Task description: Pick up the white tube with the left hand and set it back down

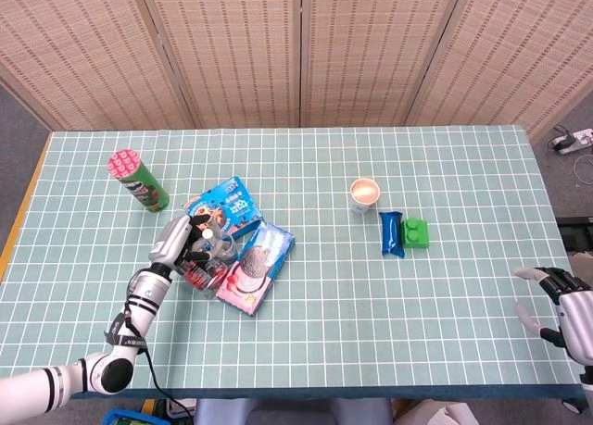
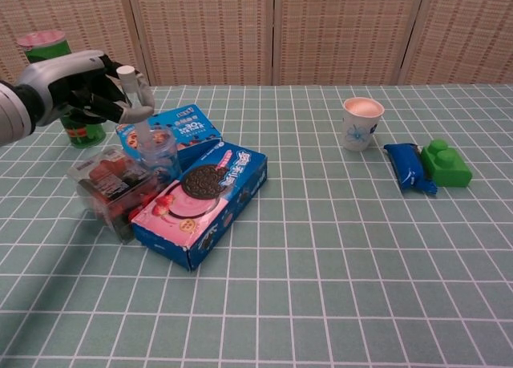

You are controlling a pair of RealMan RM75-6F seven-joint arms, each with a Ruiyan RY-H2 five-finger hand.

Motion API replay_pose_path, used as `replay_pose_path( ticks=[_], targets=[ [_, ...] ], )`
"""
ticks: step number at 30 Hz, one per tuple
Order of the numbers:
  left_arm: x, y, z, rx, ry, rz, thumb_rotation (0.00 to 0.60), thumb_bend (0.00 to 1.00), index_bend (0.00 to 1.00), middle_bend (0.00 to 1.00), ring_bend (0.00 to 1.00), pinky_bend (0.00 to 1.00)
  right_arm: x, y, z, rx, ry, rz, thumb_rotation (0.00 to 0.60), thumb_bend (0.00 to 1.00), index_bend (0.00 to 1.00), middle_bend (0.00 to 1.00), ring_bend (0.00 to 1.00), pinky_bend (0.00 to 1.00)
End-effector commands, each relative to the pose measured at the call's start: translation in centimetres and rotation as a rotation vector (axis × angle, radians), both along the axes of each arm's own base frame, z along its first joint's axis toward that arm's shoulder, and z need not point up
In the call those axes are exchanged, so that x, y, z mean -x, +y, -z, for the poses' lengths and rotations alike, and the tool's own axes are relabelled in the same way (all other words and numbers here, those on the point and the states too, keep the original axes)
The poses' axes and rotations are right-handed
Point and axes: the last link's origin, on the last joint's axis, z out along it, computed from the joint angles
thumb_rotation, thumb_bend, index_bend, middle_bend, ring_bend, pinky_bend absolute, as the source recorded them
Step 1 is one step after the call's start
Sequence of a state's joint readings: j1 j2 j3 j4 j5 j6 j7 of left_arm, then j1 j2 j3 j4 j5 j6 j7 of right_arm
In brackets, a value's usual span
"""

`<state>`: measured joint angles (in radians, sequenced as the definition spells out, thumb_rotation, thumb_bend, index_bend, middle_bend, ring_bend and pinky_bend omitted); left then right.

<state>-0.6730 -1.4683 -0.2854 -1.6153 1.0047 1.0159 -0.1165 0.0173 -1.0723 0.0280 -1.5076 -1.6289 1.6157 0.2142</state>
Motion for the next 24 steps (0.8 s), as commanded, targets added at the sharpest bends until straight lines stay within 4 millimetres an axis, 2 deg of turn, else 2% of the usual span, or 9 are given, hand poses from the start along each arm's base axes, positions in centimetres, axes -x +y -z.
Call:
replay_pose_path(
  ticks=[1,13,19,24],
  targets=[
    [0.2,-0.1,0.0,0.002,0.0,0.001,0.6,0.38,0.62,1.0,1.0,1.0,0.0,0.0,0.0,0.0,0.0,0.0,0.6,0.29,0.33,0.39,0.32,0.48],
    [1.4,-0.8,-0.5,0.004,0.012,-0.005,0.6,0.17,0.38,1.0,1.0,1.0,0.0,0.0,0.1,-0.003,0.004,0.001,0.6,0.29,0.33,0.39,0.32,0.48],
    [2.2,-1.2,-1.3,-0.009,0.028,-0.021,0.6,0.08,0.32,1.0,1.0,1.0,0.0,0.0,0.1,-0.003,0.004,0.001,0.6,0.29,0.33,0.39,0.32,0.48],
    [3.3,-1.9,-2.6,-0.041,0.08,-0.02,0.6,0.07,0.3,1.0,1.0,1.0,-0.1,-0.1,0.2,-0.006,0.007,0.0,0.6,0.29,0.33,0.39,0.32,0.48]
  ],
)
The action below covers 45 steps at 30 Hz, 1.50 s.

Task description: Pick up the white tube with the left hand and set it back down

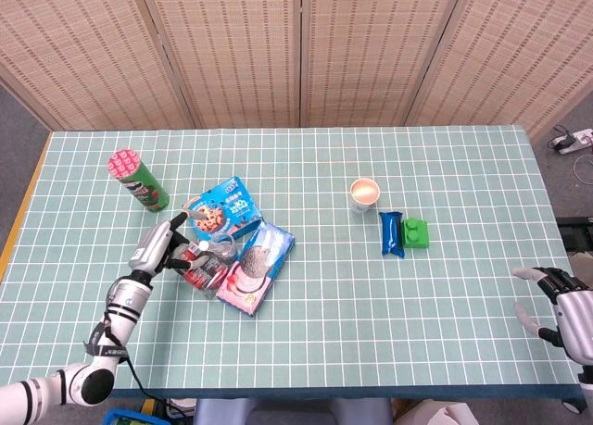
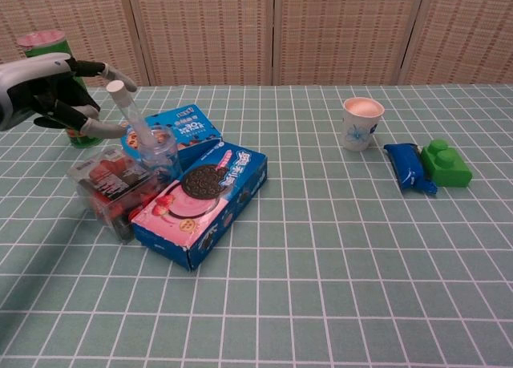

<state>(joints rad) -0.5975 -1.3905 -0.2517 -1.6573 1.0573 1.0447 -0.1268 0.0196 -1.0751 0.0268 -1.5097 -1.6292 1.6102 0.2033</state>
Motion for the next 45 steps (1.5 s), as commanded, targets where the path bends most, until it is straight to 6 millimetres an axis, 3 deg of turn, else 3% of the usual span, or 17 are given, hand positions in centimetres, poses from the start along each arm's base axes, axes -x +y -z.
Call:
replay_pose_path(
  ticks=[1,17,20,24,31,40,45],
  targets=[
    [0.7,-0.5,-0.7,-0.02,0.041,0.005,0.6,0.07,0.3,1.0,1.0,1.0,0.0,0.0,0.0,-0.001,0.001,-0.001,0.6,0.29,0.33,0.39,0.32,0.48],
    [7.0,-6.6,-6.5,-0.197,0.371,0.069,0.6,0.07,0.31,1.0,0.99,1.0,-0.1,-0.3,0.9,-0.01,0.037,0.016,0.6,0.29,0.33,0.39,0.32,0.48],
    [8.5,-8.5,-7.7,-0.135,0.494,0.043,0.6,0.07,0.3,0.96,0.9,1.0,0.0,-0.5,1.3,-0.019,0.044,0.026,0.6,0.29,0.33,0.39,0.32,0.48],
    [9.3,-10.6,-8.8,-0.117,0.609,0.014,0.6,0.07,0.29,0.81,0.75,0.96,-0.3,-0.6,1.9,-0.058,0.037,0.022,0.6,0.29,0.33,0.39,0.32,0.48],
    [10.6,-13.5,-9.6,-0.153,0.659,-0.014,0.6,0.07,0.31,0.66,0.64,0.82,-0.5,-0.6,2.4,-0.066,0.056,0.023,0.6,0.29,0.33,0.39,0.32,0.48],
    [12.2,-15.6,-8.8,-0.234,0.729,0.046,0.6,0.07,0.33,0.66,0.63,0.81,-0.4,-0.5,2.2,-0.04,0.072,0.03,0.6,0.29,0.33,0.39,0.32,0.48],
    [12.2,-15.6,-8.5,-0.275,0.738,0.05,0.6,0.07,0.33,0.66,0.63,0.81,-0.3,-0.5,2.2,-0.042,0.08,0.032,0.6,0.29,0.33,0.39,0.32,0.48]
  ],
)
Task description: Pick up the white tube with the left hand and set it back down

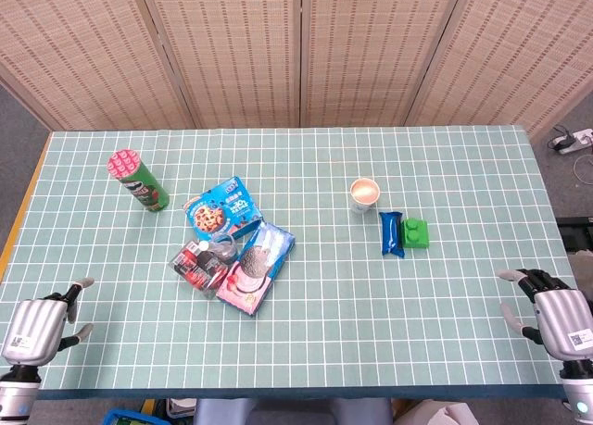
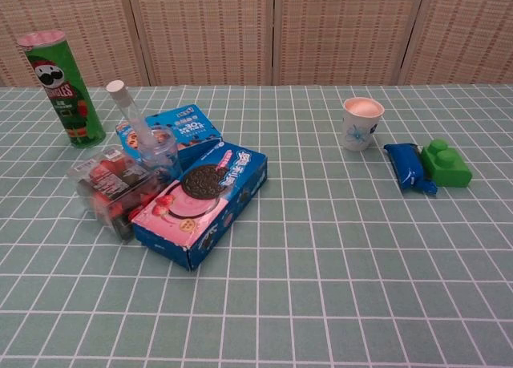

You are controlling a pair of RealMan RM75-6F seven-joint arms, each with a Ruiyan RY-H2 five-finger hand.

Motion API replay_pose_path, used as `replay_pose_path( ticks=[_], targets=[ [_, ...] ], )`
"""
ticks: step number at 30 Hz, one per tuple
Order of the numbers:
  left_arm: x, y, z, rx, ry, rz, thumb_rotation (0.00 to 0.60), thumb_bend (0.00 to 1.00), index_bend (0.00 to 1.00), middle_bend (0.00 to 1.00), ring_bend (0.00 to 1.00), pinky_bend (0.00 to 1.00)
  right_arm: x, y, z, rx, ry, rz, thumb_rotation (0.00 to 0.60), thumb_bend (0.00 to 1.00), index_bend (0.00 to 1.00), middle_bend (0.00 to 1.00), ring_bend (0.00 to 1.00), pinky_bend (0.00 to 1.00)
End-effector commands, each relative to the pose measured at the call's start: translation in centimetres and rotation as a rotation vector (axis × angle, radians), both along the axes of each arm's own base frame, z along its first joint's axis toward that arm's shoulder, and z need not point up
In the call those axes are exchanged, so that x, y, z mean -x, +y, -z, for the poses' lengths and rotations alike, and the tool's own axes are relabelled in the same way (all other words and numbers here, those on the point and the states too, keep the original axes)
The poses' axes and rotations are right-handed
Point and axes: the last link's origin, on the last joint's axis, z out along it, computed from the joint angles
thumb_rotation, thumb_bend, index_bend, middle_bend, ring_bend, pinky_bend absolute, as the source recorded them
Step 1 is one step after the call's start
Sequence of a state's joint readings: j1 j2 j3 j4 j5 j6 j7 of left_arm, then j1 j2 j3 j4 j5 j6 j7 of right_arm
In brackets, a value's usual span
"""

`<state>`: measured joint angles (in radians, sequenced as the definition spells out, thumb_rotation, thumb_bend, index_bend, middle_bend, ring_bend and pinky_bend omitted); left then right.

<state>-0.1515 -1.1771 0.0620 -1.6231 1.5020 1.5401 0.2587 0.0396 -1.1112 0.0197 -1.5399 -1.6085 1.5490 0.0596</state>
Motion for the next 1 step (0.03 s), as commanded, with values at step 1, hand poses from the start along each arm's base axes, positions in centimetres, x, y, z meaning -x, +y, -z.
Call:
replay_pose_path(
  ticks=[1],
  targets=[
    [0.01,0.03,0.08,-0.025,-0.005,0.011,0.6,0.07,0.34,0.66,0.63,0.81,0.06,-0.04,0.11,-0.009,0.0,0.001,0.6,0.29,0.33,0.39,0.32,0.48]
  ],
)
